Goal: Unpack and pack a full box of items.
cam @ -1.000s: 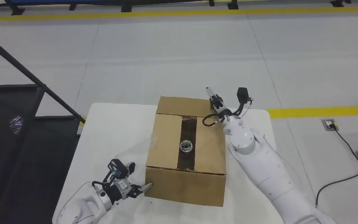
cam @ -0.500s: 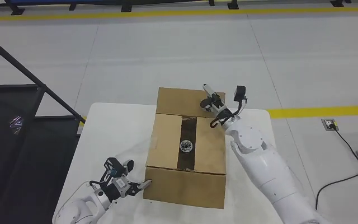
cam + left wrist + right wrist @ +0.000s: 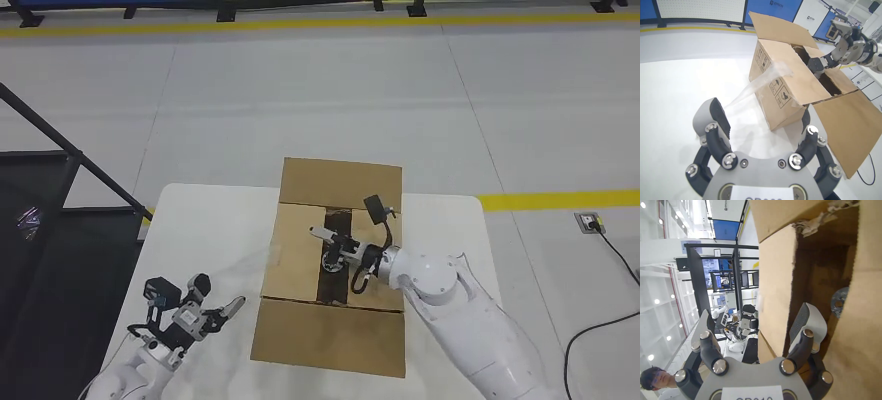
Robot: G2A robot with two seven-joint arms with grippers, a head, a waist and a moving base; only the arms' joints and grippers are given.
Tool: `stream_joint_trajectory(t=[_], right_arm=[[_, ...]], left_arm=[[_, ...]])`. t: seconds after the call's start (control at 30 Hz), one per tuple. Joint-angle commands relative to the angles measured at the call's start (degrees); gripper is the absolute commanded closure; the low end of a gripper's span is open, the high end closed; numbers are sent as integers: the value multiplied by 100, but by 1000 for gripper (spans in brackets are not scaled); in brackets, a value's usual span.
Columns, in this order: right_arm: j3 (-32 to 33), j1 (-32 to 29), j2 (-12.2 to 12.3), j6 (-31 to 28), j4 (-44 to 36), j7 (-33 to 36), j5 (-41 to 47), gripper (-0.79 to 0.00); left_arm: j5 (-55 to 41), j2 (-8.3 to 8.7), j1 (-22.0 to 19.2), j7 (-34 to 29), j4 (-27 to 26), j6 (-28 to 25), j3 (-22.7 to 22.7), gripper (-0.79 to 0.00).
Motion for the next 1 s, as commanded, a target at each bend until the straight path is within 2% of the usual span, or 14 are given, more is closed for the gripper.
stream_joint_trajectory(t=[0.0, 0.27, 0.43, 0.73, 0.97], right_arm=[[-79, 66, -28, 64, 108, 52, 11, -785], [-412, 379, -238, -324, 656, -118, 313, -785], [-363, 483, -318, -679, 799, -152, 666, -785], [-138, 348, -319, -937, 248, 16, 961, -785], [-323, 348, -401, -962, -242, -430, 660, -785]], left_arm=[[-8, 2, 19, 13, 2, -7, -6, -785], [6, 7, 105, 63, -96, -53, 14, -785], [132, 15, 185, 33, -262, -88, 45, -785], [341, 19, 99, -225, -449, -122, 265, -785], [483, 5, -4, -270, -595, -35, 500, -785]])
